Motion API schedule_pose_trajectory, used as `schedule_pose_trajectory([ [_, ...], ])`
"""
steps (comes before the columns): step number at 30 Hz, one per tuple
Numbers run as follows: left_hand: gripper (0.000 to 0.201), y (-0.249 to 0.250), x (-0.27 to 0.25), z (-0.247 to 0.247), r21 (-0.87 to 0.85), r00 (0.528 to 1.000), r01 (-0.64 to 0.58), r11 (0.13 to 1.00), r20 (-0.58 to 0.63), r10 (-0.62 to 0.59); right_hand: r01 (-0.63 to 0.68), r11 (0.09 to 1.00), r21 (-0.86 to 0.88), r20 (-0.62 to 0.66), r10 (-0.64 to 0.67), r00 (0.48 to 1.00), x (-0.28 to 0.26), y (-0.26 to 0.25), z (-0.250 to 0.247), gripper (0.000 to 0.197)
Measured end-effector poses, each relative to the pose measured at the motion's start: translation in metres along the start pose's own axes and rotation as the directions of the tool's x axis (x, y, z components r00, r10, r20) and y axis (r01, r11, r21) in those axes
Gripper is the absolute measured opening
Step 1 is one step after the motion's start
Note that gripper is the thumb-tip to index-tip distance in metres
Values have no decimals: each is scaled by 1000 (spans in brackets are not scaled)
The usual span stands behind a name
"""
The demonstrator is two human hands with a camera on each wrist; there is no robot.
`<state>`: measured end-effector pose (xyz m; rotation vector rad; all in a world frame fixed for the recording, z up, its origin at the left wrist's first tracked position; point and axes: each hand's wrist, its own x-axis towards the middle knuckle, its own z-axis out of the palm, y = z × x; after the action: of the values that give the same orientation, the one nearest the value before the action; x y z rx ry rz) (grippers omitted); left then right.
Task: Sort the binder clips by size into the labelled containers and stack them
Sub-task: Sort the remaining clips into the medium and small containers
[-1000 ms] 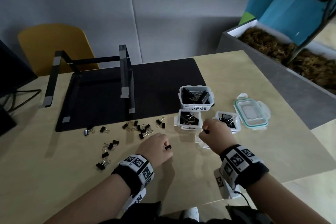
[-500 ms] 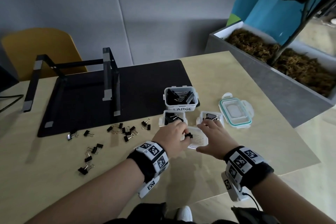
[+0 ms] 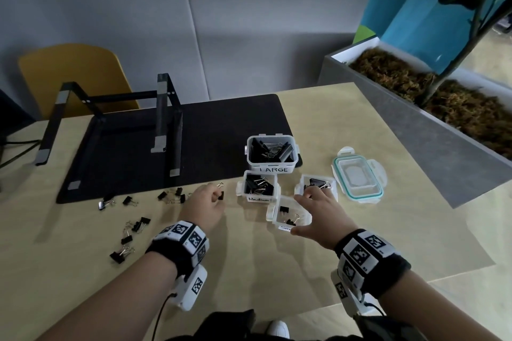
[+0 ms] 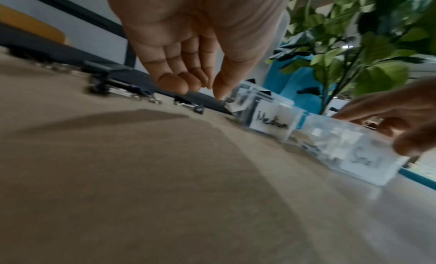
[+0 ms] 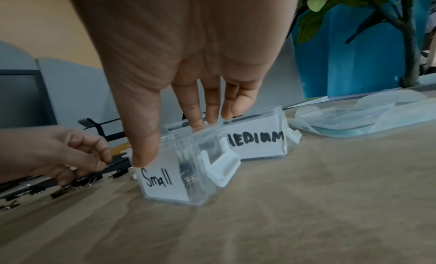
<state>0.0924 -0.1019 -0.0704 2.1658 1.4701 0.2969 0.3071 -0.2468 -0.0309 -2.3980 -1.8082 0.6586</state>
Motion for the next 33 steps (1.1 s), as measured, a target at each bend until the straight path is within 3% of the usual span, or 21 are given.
schedule_pose_trajectory([
  [3, 15, -9, 6, 4, 12, 994, 107, 994, -20, -107, 5, 1000, -5, 0, -5, 1000, 0, 0, -1, 71],
  [8, 18, -6, 15, 15, 64, 984, 177, 982, -16, -176, 10, 1000, -26, 5, -10, 1000, -1, -2, -3, 71],
  [16, 10, 1, 20, 19, 150, 990, 142, 978, -27, -139, 7, 999, -48, 8, -7, 1000, -1, -3, -4, 71],
  [21, 30, 2, 22, 18, 140, 995, 88, 986, 33, -94, 10, 999, -51, 12, -9, 1000, -1, -2, -4, 71],
  [27, 17, 5, 21, 16, 171, 994, 59, 984, 84, -75, 14, 999, -52, 18, -13, 1000, -2, -3, -6, 72],
  [33, 15, 22, -5, 11, 20, 992, -15, 1000, 127, 13, 14, 999, -51, 14, -14, 1000, -2, -3, -6, 72],
])
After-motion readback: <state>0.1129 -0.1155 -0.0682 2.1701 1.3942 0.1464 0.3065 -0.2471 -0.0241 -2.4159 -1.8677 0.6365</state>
